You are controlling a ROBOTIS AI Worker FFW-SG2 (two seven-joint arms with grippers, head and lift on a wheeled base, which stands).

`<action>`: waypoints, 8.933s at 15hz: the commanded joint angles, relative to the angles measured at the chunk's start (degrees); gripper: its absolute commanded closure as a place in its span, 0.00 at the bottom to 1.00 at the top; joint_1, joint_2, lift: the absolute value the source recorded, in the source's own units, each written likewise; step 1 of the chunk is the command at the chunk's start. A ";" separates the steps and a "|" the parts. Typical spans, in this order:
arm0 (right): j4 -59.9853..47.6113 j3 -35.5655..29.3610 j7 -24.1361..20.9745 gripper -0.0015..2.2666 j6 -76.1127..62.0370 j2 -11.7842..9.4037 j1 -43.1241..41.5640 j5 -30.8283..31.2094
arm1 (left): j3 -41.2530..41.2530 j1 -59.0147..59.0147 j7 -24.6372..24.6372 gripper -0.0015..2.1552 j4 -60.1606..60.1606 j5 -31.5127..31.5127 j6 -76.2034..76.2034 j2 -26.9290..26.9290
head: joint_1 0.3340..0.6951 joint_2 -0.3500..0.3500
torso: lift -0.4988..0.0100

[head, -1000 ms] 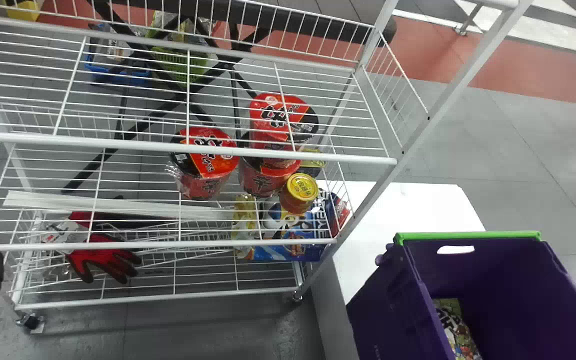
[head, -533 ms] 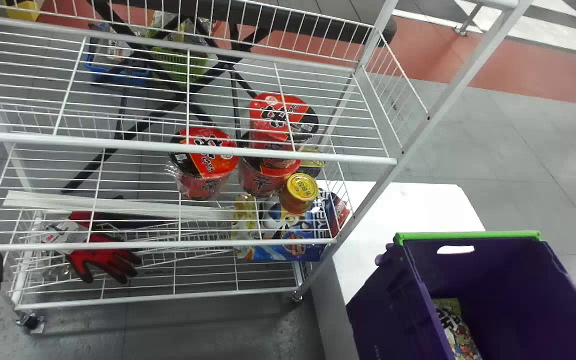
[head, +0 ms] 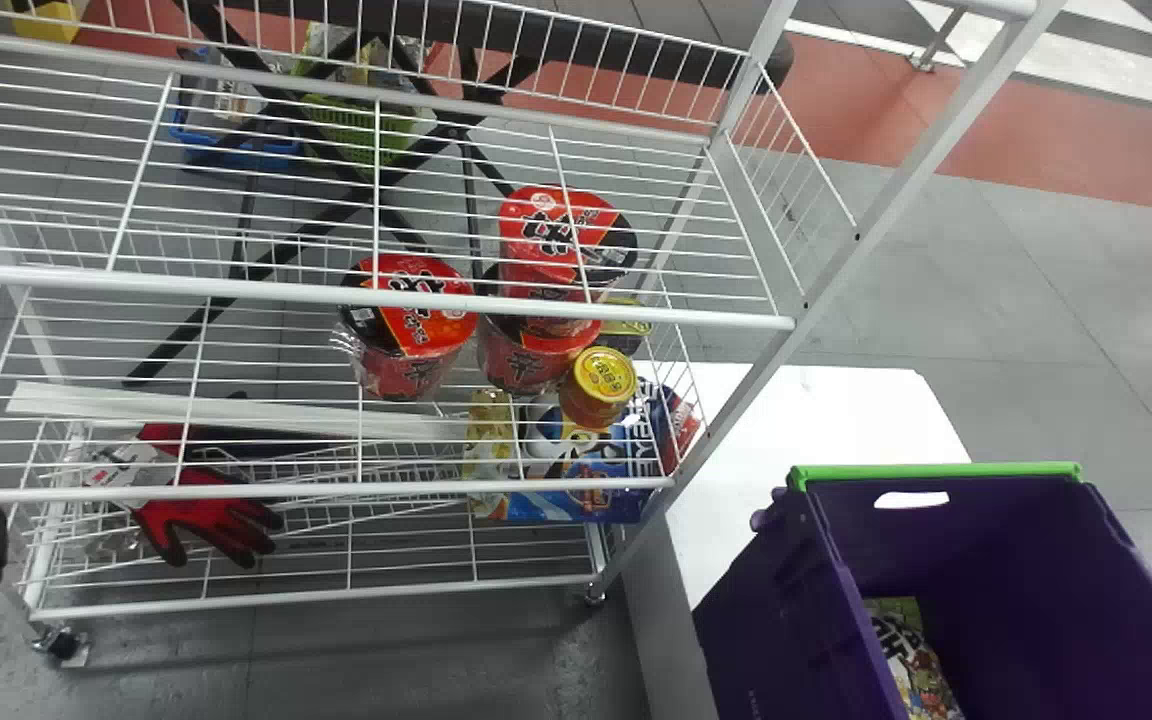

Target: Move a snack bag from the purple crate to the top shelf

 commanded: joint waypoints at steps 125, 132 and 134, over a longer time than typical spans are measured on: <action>-6.01 -1.14 -1.47 0.75 -9.89 2.62 3.54 -0.26 | 2.55 5.01 0.71 0.05 -2.72 -1.41 -3.52 -0.18 | 1.00 0.00 | 1.00; -19.37 -1.93 5.30 0.74 0.48 4.12 6.44 -2.19 | 2.29 5.36 1.06 0.06 -3.08 -3.08 -2.81 -1.85 | 1.00 0.00 | 0.98; -28.25 -4.48 9.52 0.74 13.84 4.82 7.14 -5.71 | 2.11 5.80 1.59 0.06 -3.25 -3.60 -2.81 -2.20 | 1.00 0.00 | 0.98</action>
